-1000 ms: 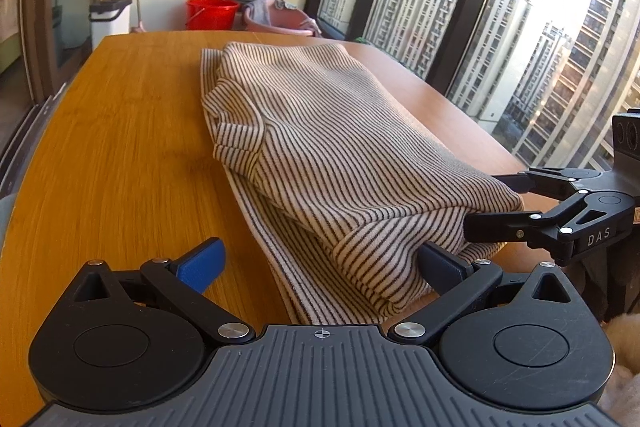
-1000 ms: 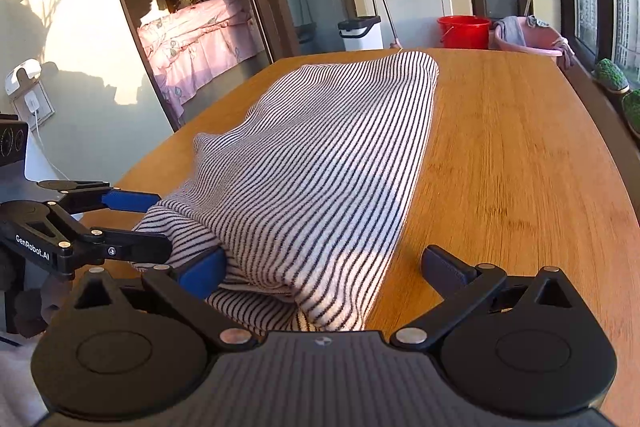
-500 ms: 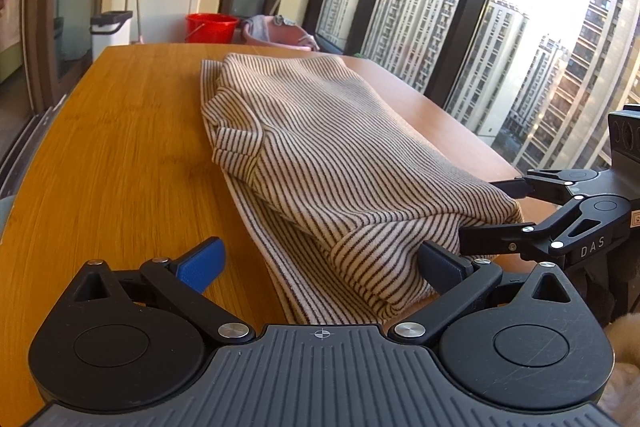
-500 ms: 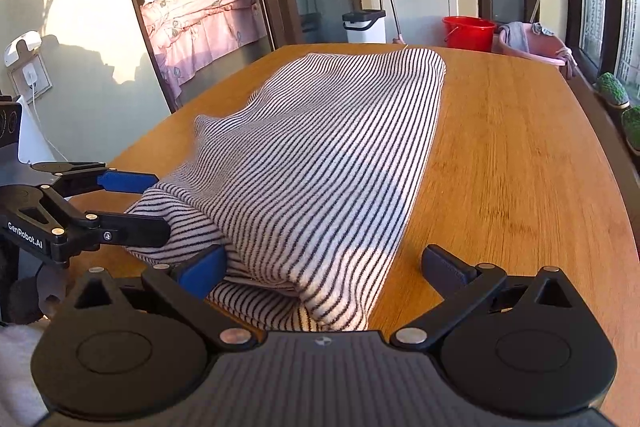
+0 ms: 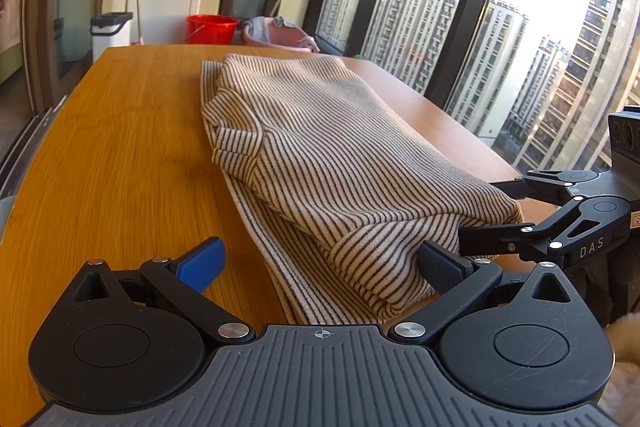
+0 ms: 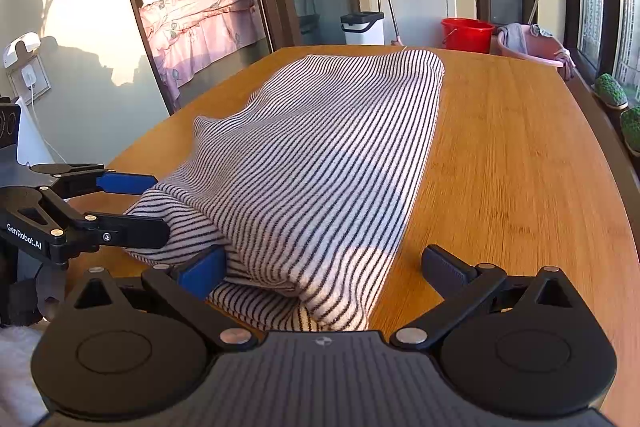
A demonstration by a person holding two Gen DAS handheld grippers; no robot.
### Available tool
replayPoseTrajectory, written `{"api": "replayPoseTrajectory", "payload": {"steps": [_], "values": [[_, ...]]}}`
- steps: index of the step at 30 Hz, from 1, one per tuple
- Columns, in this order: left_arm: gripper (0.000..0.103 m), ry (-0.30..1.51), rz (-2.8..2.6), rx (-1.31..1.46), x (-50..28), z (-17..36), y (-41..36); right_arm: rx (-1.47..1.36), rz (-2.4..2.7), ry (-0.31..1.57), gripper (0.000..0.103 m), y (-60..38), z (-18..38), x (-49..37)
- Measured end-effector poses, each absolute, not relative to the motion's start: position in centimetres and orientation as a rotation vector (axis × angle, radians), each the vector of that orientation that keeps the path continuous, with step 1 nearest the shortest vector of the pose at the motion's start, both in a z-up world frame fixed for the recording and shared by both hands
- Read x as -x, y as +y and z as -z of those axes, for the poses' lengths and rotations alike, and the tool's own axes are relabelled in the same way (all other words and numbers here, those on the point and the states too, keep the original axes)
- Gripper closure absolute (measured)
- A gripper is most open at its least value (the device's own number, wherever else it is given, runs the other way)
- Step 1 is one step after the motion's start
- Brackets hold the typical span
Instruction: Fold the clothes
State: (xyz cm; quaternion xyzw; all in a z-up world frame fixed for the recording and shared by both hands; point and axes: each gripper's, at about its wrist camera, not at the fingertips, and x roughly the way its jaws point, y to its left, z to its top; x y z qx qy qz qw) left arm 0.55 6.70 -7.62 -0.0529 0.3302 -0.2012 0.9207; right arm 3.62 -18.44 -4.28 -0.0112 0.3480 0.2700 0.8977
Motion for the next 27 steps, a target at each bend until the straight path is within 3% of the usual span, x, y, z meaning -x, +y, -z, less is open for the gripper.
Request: {"api": "replayPoseTrajectory", "payload": {"steps": [27], "values": [[0.000,0.671,0.414,0.115,-0.38,7.64,6.81,0.022,-0.555,0.719,0.000,-18.51,4.41,-3.61]]}}
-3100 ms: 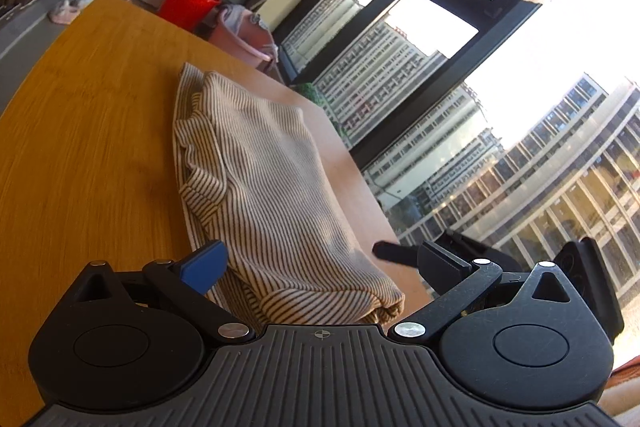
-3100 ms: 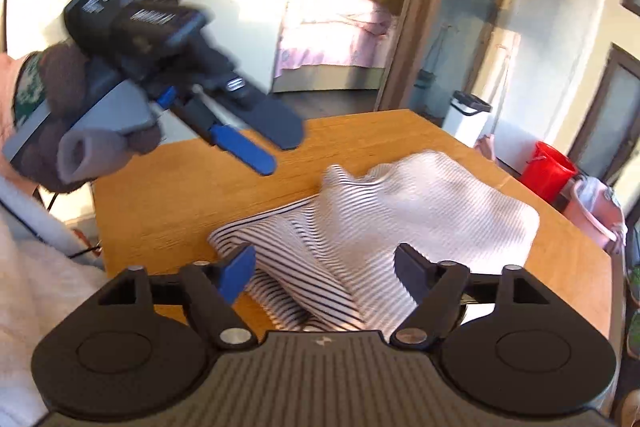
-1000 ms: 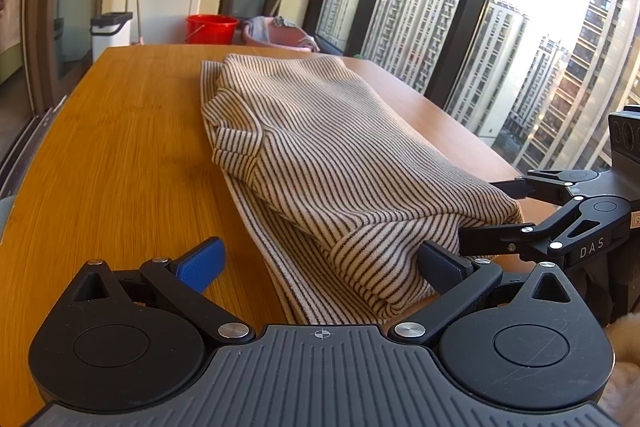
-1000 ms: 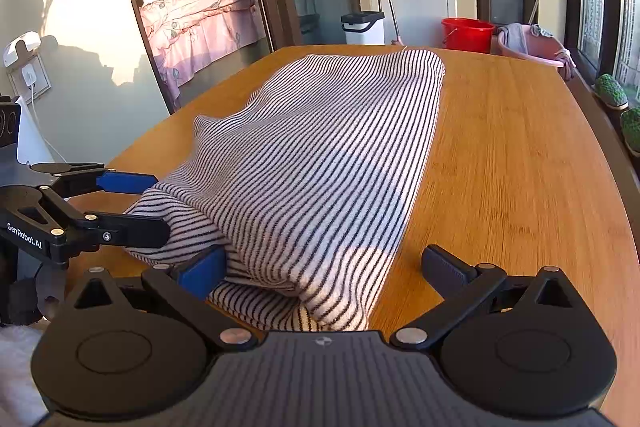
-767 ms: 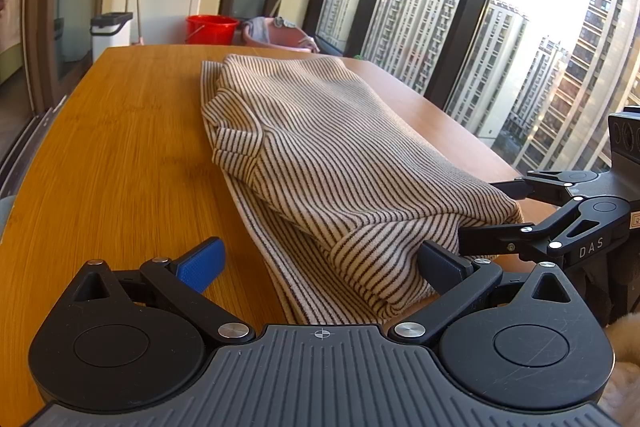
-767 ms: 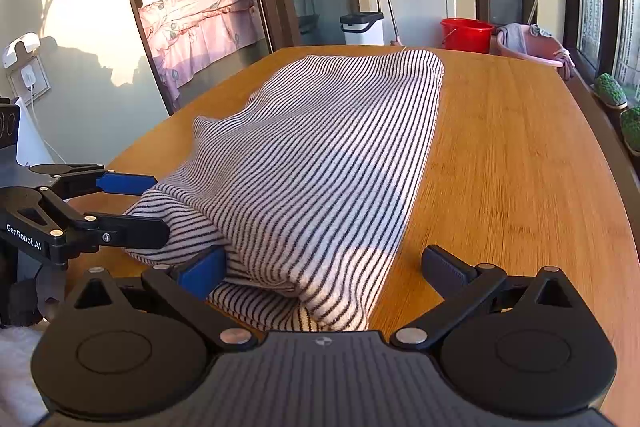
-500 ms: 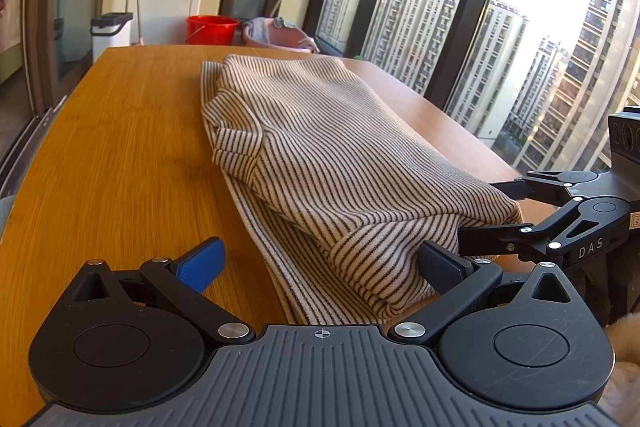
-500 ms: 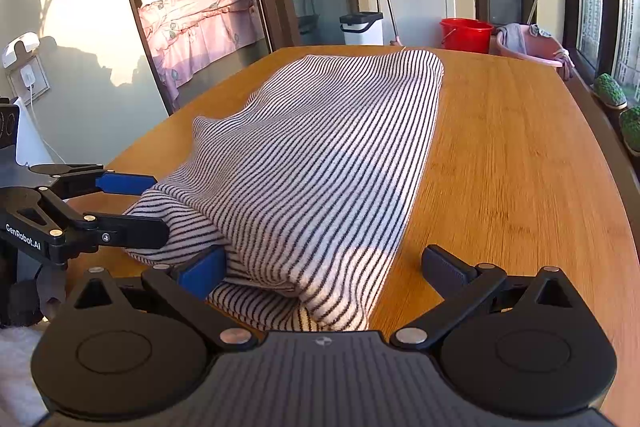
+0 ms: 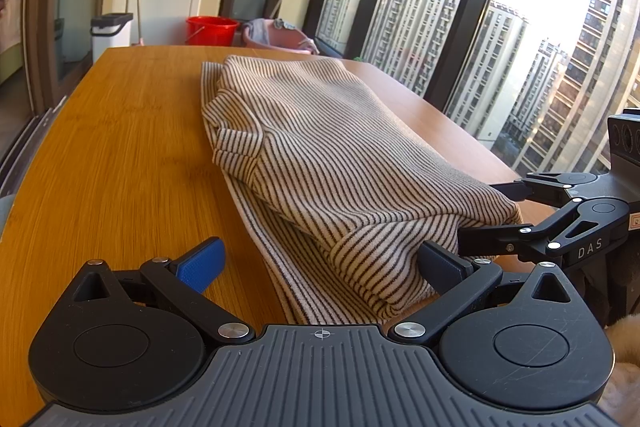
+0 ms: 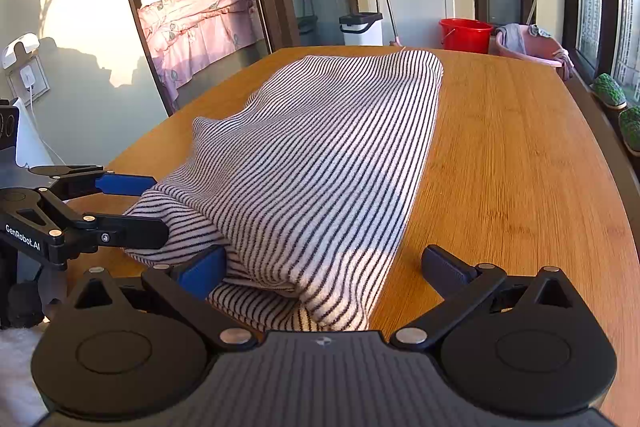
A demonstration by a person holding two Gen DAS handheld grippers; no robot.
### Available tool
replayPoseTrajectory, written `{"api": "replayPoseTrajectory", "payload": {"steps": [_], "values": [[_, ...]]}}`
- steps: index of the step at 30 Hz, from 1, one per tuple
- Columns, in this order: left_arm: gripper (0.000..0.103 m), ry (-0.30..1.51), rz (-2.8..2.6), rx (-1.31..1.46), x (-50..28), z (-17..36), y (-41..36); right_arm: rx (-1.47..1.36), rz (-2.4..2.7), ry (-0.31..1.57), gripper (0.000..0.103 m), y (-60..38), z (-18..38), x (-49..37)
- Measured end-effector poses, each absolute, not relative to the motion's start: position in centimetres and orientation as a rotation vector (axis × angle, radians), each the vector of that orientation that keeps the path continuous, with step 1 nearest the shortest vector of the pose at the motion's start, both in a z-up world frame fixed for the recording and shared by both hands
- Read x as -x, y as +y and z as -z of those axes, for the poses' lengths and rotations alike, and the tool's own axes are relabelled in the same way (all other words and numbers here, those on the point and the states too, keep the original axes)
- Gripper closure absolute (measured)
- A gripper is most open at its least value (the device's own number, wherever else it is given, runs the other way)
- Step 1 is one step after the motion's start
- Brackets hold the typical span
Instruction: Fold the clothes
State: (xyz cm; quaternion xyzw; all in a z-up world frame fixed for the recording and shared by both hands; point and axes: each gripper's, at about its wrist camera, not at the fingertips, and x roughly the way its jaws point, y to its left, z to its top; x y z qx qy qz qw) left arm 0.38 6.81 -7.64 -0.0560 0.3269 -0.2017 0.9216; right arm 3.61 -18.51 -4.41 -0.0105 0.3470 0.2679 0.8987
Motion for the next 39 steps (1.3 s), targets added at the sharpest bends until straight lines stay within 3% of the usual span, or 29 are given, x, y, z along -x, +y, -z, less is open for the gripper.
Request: {"api": "replayPoseTrajectory", "payload": {"steps": [17,22,23,25,27,35,36,37,39], "values": [[0.000,0.687,0.427,0.141,-0.8,7.5,7.0,0.175,-0.578,0.739,0.000,-16.8,4.2,-3.5],[0.000,0.743,0.409,0.188,-1.7,6.5,8.1,0.506,-0.706,0.504,0.002,-13.9,0.1,0.3],[0.000,0.731,0.394,0.186,-1.7,6.1,8.4,0.564,-0.757,0.472,0.005,-13.2,-0.5,1.2],[0.000,0.687,0.356,0.151,-1.4,4.9,8.9,0.681,-0.872,0.460,0.025,-11.4,-0.8,2.6],[0.000,0.640,0.326,0.125,-1.0,3.6,9.6,0.777,-0.950,0.462,0.038,-9.6,-0.1,3.4],[0.000,0.543,0.257,0.054,0.1,1.2,12.3,0.962,-0.937,0.352,0.038,-6.1,3.7,3.2],[0.000,0.533,0.254,0.045,0.1,1.1,12.5,0.991,-0.929,0.320,0.044,-5.7,4.0,3.5],[0.000,0.519,0.256,0.032,0.2,0.9,12.5,1.015,-0.927,0.307,0.062,-5.4,4.4,3.9],[0.000,0.490,0.271,-0.009,0.4,0.5,12.3,0.996,-0.914,0.330,0.074,-5.0,4.6,3.8]]}}
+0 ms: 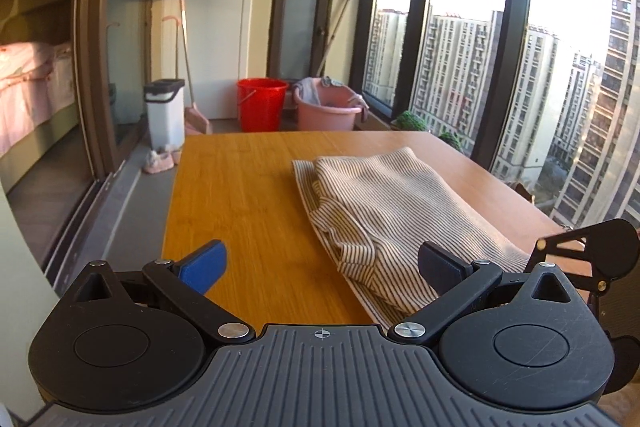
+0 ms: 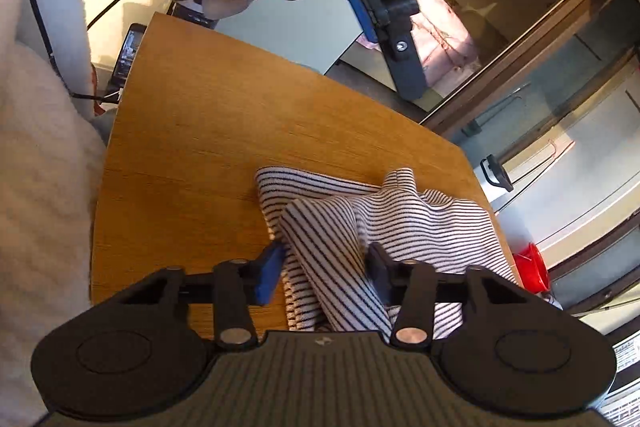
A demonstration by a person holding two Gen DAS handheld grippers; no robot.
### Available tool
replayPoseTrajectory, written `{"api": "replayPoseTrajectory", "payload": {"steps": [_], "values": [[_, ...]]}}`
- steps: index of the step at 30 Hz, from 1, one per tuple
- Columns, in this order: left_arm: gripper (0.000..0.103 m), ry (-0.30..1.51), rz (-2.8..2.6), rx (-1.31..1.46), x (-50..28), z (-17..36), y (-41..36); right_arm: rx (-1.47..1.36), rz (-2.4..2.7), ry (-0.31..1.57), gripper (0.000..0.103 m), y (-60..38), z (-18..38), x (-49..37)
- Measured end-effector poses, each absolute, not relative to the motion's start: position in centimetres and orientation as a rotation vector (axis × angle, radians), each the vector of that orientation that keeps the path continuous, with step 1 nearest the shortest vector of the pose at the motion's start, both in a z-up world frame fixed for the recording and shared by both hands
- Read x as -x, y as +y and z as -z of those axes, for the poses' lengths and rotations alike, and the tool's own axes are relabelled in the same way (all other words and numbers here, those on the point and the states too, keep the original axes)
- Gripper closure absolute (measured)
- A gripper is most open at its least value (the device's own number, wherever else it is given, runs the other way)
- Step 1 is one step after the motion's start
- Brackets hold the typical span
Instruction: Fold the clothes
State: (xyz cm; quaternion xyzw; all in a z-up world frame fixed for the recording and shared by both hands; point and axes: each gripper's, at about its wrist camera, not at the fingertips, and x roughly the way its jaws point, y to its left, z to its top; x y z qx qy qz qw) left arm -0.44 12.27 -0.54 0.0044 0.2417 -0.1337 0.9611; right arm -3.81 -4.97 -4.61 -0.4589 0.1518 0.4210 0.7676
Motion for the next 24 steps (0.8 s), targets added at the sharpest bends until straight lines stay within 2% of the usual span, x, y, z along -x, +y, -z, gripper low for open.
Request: {"api": "replayPoseTrajectory", "payload": {"steps": [1,4,7,12,16,17,18,19,20,21,22,24], "values": [[0.000,0.472,0.288,-0.048,0.7,0.3,12.0,0.950,-0.906,0.357,0.079,-5.0,4.2,3.3],[0.000,0.404,0.371,-0.232,1.9,0.2,10.1,0.674,-0.900,0.487,0.083,-6.5,1.0,0.4],[0.000,0.355,0.458,-0.448,2.5,1.3,7.2,0.455,-0.896,0.539,0.084,-8.7,-1.4,-2.0],[0.000,0.285,0.579,-0.816,1.7,5.1,1.8,0.268,-0.921,0.625,0.084,-10.7,-1.6,-4.2],[0.000,0.228,0.581,-0.942,-0.8,7.6,-0.8,0.231,-0.964,0.629,0.082,-11.8,-1.2,-4.8],[0.000,0.219,0.579,-0.932,-1.5,7.8,-1.2,0.230,-0.971,0.617,0.080,-12.3,-1.5,-4.5],[0.000,0.222,0.584,-0.909,-2.2,7.9,-1.3,0.234,-0.967,0.591,0.070,-13.2,-2.0,-4.2],[0.001,0.228,0.595,-0.884,-2.4,7.8,-1.3,0.259,-0.941,0.553,0.050,-14.1,-2.6,-3.6],[0.003,0.233,0.607,-0.859,-2.6,7.7,-1.2,0.299,-0.900,0.509,0.041,-15.1,-3.2,-3.0],[0.011,0.237,0.619,-0.834,-2.8,7.7,-1.1,0.343,-0.851,0.465,0.031,-16.1,-3.5,-2.3],[0.021,0.240,0.631,-0.816,-2.8,7.6,-1.1,0.375,-0.810,0.446,0.031,-17.1,-3.7,-1.8],[0.029,0.247,0.640,-0.784,-2.6,7.5,-0.9,0.403,-0.735,0.453,0.031,-18.8,-3.6,-1.3]]}}
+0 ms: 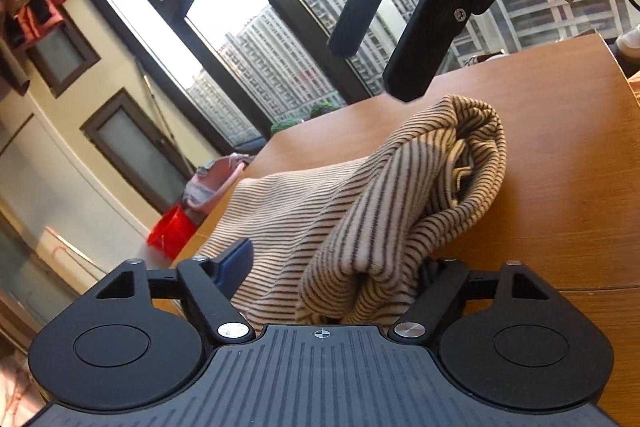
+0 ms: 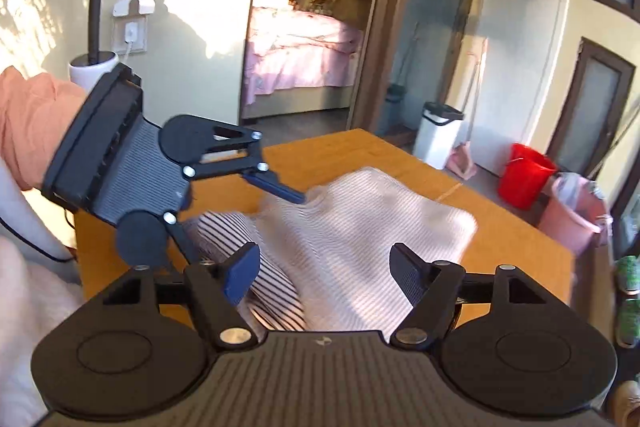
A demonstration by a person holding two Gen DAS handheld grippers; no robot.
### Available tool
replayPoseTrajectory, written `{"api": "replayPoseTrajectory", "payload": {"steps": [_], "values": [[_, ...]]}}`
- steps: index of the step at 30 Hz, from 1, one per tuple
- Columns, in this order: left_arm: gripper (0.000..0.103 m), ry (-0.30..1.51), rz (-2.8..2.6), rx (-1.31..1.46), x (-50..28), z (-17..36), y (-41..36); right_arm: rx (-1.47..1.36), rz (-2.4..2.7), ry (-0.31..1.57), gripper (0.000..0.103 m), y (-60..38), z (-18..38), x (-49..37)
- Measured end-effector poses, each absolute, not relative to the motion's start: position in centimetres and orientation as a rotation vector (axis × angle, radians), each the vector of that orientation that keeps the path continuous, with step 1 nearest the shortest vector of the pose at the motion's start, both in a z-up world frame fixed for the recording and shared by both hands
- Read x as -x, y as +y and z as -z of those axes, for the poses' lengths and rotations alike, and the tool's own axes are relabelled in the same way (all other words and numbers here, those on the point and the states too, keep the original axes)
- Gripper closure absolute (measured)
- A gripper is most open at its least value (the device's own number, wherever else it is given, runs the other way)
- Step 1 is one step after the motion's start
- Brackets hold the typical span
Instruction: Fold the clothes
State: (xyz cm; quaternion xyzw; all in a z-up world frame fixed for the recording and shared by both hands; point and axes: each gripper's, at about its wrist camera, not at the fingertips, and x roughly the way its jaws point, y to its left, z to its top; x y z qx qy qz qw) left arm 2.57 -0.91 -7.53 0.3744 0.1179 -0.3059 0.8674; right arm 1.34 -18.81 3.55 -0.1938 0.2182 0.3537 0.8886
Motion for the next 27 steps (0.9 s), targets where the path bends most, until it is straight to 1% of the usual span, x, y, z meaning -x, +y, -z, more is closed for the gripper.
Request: {"api": "replayPoseTrajectory", "payload": {"steps": [1,3,6,9,14,16,17,23,26,27], "values": [[0.033,0.254,0.644,-0.762,-2.6,7.4,-0.8,0.410,-0.713,0.468,0.031,-19.4,-3.1,-1.3],[0.036,0.297,0.661,-0.677,-3.2,6.7,0.0,0.431,-0.681,0.495,0.031,-20.3,-1.8,-1.2],[0.038,0.365,0.676,-0.532,-4.7,5.4,1.4,0.483,-0.658,0.486,0.031,-20.4,0.3,-0.1],[0.038,0.406,0.661,-0.456,-5.7,4.7,2.3,0.561,-0.641,0.419,0.031,-18.5,1.8,-0.3],[0.037,0.470,0.604,-0.393,-6.8,4.5,3.4,0.769,-0.716,0.348,0.030,-14.8,4.0,0.0],[0.037,0.482,0.597,-0.369,-6.9,4.2,3.8,0.846,-0.727,0.315,0.022,-13.7,4.7,0.3],[0.037,0.488,0.595,-0.355,-7.0,4.0,4.0,0.860,-0.719,0.304,0.021,-13.6,4.9,0.3],[0.037,0.501,0.603,-0.317,-6.8,3.7,4.3,0.922,-0.621,0.229,0.020,-13.3,6.1,-0.4],[0.037,0.511,0.613,-0.280,-6.8,3.8,4.5,0.918,-0.591,0.200,0.025,-12.4,6.7,-1.6],[0.037,0.513,0.617,-0.268,-6.9,3.8,4.5,0.910,-0.592,0.222,0.039,-12.0,6.7,-2.0]]}}
